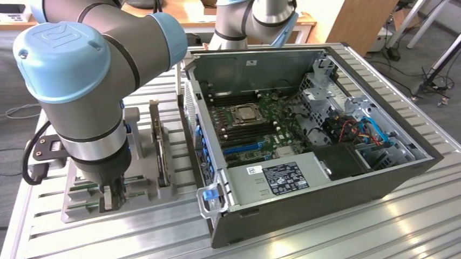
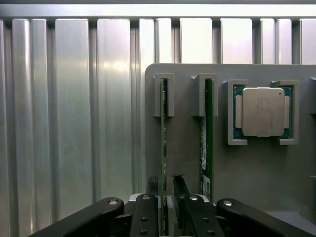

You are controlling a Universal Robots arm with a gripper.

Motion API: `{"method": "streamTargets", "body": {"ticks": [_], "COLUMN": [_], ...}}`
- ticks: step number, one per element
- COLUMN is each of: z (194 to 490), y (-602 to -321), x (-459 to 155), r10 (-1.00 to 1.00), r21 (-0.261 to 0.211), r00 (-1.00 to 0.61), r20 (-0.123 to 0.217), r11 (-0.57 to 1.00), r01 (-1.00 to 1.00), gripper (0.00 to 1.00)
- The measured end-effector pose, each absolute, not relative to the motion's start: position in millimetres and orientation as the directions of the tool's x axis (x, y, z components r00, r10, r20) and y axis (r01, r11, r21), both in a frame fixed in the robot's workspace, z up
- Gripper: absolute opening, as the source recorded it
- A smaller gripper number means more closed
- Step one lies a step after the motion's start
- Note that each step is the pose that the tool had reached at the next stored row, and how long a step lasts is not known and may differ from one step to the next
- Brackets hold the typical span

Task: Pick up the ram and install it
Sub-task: 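Pick up the ram and move it above insertion slot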

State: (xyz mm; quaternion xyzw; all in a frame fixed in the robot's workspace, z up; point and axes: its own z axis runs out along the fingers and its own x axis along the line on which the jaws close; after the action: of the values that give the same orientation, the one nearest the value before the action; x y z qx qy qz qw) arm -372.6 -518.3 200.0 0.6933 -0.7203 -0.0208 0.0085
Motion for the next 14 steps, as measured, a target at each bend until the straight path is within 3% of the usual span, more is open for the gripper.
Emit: {"method": "streamTargets", "body": {"ticks": [14], "z": [200.0], "y": [-519.8], "x": [-371.8], "r10": [-0.999], "r21": [0.042], "r00": [-0.038], "r20": [-0.017], "r11": [0.038], "r01": [-0.998], "gripper": [0.27]}}
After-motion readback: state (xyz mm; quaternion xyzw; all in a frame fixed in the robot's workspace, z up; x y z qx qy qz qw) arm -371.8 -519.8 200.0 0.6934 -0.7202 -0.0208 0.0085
